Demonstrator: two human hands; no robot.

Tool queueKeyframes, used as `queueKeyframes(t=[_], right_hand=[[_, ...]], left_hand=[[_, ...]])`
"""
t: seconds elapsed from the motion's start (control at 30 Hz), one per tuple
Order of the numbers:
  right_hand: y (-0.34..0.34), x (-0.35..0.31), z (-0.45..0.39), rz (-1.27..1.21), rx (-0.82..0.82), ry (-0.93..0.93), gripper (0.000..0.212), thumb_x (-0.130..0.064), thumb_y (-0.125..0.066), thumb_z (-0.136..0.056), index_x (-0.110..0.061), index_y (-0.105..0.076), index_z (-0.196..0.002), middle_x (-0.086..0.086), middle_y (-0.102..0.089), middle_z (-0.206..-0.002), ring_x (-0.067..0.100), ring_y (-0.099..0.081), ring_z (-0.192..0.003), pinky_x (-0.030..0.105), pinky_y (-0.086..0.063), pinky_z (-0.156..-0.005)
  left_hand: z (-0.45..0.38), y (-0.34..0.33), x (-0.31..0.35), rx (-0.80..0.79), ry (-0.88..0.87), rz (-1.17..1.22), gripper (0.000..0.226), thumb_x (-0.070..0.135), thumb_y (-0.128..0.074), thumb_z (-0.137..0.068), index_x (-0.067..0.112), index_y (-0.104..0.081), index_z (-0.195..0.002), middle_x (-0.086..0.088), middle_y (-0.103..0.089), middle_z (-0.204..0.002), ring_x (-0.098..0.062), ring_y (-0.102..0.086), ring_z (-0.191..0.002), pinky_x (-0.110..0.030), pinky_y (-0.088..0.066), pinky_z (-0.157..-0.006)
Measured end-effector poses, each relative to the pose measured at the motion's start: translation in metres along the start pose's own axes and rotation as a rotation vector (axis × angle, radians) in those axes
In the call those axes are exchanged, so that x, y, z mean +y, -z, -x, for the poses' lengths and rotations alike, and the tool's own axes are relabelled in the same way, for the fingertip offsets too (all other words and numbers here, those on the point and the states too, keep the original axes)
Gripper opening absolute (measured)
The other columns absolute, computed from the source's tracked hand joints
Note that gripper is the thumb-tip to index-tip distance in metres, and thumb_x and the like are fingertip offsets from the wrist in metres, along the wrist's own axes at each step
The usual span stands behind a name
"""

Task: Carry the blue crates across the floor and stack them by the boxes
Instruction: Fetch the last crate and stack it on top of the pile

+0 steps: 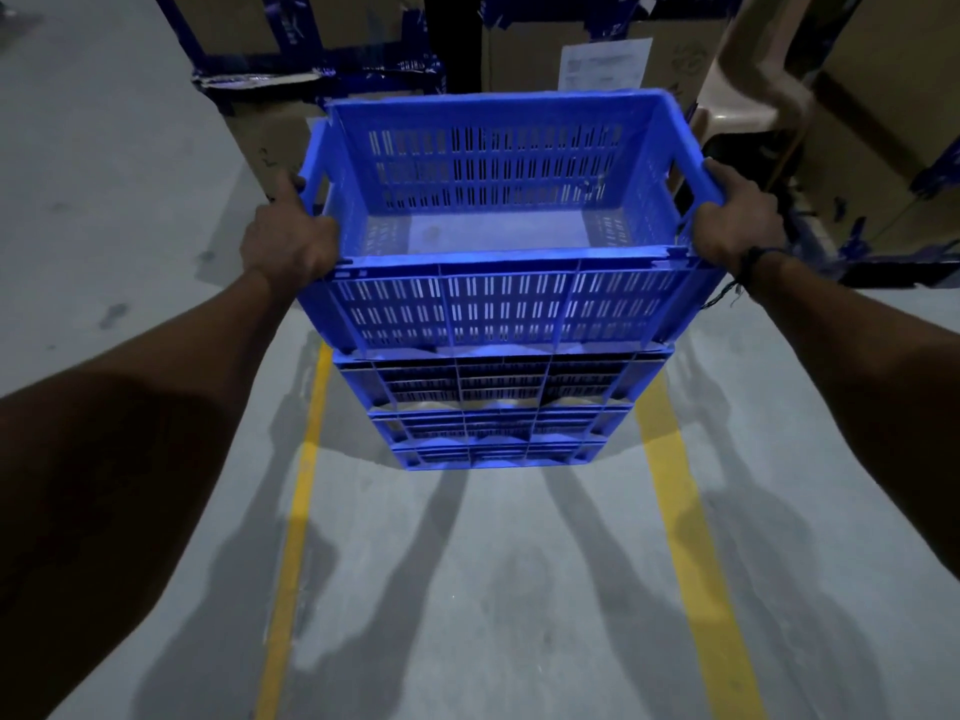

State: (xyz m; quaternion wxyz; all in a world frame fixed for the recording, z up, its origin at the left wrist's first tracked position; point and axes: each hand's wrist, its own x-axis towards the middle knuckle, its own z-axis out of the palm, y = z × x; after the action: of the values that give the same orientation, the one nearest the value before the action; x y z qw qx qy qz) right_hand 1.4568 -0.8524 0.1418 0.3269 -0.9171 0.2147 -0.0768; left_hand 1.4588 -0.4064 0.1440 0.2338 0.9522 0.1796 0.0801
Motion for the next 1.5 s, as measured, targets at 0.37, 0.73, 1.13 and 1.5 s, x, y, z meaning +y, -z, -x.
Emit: queueKeyframes(t=[0.37, 0.73, 1.13, 1.5], right_hand=[[-0.010, 0.005, -0.001, -0.104, 0.071, 0.001, 0.073, -0.042, -0.041, -0.070, -0.048, -0.043, -0.142, 0.003, -0.059, -0.138, 0.032, -0.060, -0.117, 0.046, -0.049, -0.103], [-0.010, 0.009, -0.002, -0.107, 0.075, 0.005, 0.072, -0.043, -0.042, -0.070, -0.048, -0.045, -0.142, 0.003, -0.060, -0.138, 0.033, -0.061, -0.117, 0.044, -0.048, -0.105], [0.003, -0.009, 0.009, -0.059, 0.029, -0.018, 0.068, -0.033, -0.045, -0.076, -0.052, -0.043, -0.141, 0.006, -0.063, -0.133, 0.035, -0.062, -0.113, 0.042, -0.051, -0.099], [0.003, -0.012, -0.002, 0.212, -0.025, 0.076, 0.073, -0.031, -0.052, -0.082, -0.042, -0.025, -0.149, 0.019, -0.063, -0.112, 0.044, -0.061, -0.090, 0.044, -0.048, -0.074]], left_hand=[[0.006, -0.001, -0.001, 0.080, 0.006, 0.044, 0.055, 0.035, -0.054, -0.088, 0.026, -0.047, -0.141, -0.018, -0.059, -0.132, -0.043, -0.061, -0.113, -0.046, -0.048, -0.088], [0.003, -0.002, -0.005, 0.082, 0.006, 0.063, 0.058, 0.040, -0.055, -0.084, 0.027, -0.047, -0.140, -0.016, -0.058, -0.133, -0.043, -0.060, -0.114, -0.045, -0.048, -0.089], [-0.002, -0.002, -0.004, 0.004, -0.033, 0.063, 0.068, 0.036, -0.058, -0.081, 0.023, -0.038, -0.145, -0.015, -0.068, -0.113, -0.042, -0.064, -0.092, -0.044, -0.049, -0.074], [-0.004, -0.004, 0.000, -0.043, -0.024, -0.054, 0.071, 0.040, -0.059, -0.085, 0.021, -0.031, -0.147, -0.019, -0.062, -0.114, -0.044, -0.064, -0.093, -0.043, -0.046, -0.073]])
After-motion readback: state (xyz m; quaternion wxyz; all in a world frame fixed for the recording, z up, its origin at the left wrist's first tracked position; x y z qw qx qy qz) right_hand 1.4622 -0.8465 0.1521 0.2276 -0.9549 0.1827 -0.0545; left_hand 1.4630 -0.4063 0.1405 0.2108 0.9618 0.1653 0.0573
